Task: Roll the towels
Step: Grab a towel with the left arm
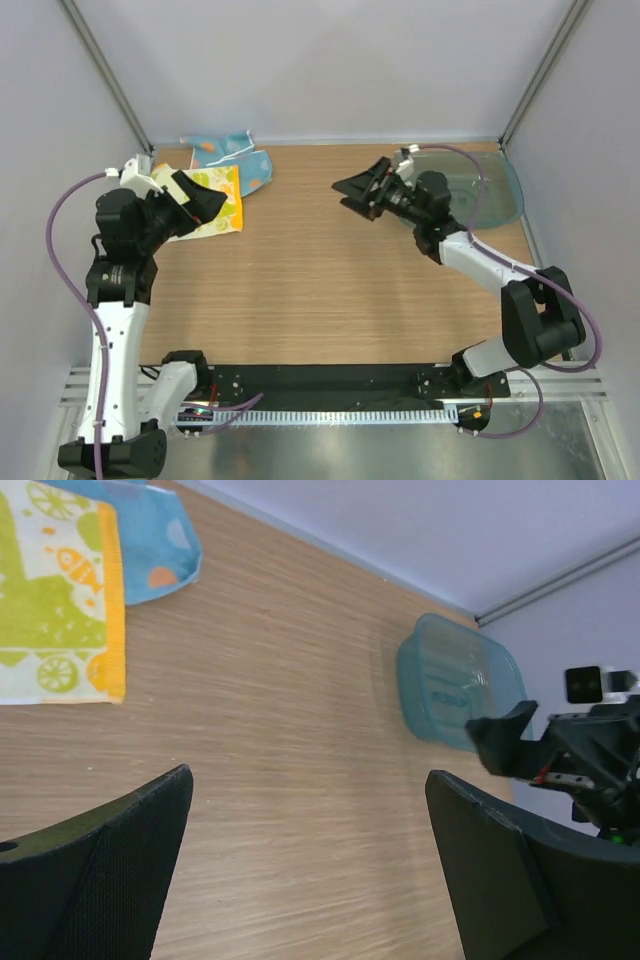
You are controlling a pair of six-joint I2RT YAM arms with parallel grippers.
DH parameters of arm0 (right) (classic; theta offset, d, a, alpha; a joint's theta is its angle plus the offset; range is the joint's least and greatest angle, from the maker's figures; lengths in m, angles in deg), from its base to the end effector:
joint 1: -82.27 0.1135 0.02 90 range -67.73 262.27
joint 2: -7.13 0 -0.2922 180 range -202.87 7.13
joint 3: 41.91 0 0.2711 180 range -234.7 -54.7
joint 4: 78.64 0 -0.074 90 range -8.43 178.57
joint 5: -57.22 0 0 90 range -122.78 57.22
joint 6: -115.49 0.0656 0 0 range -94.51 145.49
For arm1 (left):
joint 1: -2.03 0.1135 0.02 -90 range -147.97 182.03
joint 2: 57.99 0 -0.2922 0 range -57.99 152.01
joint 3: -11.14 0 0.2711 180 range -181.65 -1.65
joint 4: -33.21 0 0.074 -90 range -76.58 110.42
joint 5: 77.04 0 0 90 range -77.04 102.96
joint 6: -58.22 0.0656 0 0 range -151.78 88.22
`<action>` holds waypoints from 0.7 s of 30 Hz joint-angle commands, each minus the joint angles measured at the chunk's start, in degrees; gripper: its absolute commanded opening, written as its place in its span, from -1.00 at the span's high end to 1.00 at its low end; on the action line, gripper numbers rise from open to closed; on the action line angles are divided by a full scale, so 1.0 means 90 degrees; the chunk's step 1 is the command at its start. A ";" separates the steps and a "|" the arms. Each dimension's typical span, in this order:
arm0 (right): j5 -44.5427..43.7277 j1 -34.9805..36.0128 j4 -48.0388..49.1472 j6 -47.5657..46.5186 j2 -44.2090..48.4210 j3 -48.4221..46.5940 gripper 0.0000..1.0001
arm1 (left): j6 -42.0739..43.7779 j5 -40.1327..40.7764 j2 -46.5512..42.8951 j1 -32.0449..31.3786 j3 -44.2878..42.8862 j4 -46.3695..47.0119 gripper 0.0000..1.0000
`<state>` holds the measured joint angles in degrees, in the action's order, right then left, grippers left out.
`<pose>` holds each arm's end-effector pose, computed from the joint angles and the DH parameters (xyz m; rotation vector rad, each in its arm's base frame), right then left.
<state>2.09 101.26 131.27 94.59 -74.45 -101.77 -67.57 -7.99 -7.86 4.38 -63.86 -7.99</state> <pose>0.3240 0.1512 0.3204 0.1516 1.6885 1.6388 0.2092 -0.0149 0.4137 -0.3691 1.8665 -0.7399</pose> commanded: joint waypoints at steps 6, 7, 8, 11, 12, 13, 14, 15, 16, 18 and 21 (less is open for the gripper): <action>-0.4083 0.3341 -0.5294 -0.4860 0.0569 -0.2928 -0.99 | 0.0170 0.0619 -0.0277 0.0022 -0.0685 -0.1131 -0.99; -0.3964 0.3079 -0.4962 -0.4469 0.0404 -0.2692 -0.99 | 0.0159 0.0425 -0.0267 0.0022 -0.0665 -0.1112 -0.99; -0.3528 0.2893 -0.4321 -0.4194 0.0257 -0.2526 -1.00 | 0.0149 0.0462 -0.0267 0.0022 -0.0646 -0.1102 -0.99; -0.2683 0.2715 -0.4701 -0.3664 -0.0737 -0.2932 -0.99 | 0.0178 0.1446 -0.0452 0.0022 -0.0558 -0.1335 -1.00; -0.2683 0.2763 -0.5024 -0.3713 -0.0991 -0.3408 -0.99 | 0.0255 0.1691 -0.0530 0.0022 -0.0548 -0.1443 -0.99; -0.2896 0.2812 -0.5308 -0.3752 -0.1245 -0.3683 -1.00 | 0.0266 0.2225 -0.0618 0.0022 -0.0616 -0.1811 -1.00; -0.2956 0.2890 -0.5823 -0.3781 -0.1799 -0.3957 -0.99 | 0.0304 0.2491 -0.0628 0.0022 -0.0684 -0.2047 -0.99; -0.2966 0.2910 -0.6041 -0.3791 -0.2066 -0.4491 -1.00 | 0.0353 0.2706 -0.0619 0.0022 -0.0752 -0.2262 -1.00; -0.2957 0.2910 -0.6256 -0.3781 -0.2368 -0.4777 -0.99 | 0.0460 0.2883 -0.0619 0.0022 -0.0792 -0.2660 -1.00; -0.2869 0.2959 -0.6726 -0.3772 -0.3140 -0.5401 -0.93 | 0.0549 0.3186 -0.0648 0.0022 -0.0753 -0.2907 -1.00; -0.2859 0.3095 -0.6756 -0.3713 -0.3852 -0.5804 -0.86 | 0.0646 0.3255 -0.0784 0.0022 -0.0568 -0.3240 -1.00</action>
<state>-24.07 127.70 76.25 61.56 -107.17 -148.56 -63.99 16.51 -13.67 4.38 -68.91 -31.37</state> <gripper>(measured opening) 0.939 0.996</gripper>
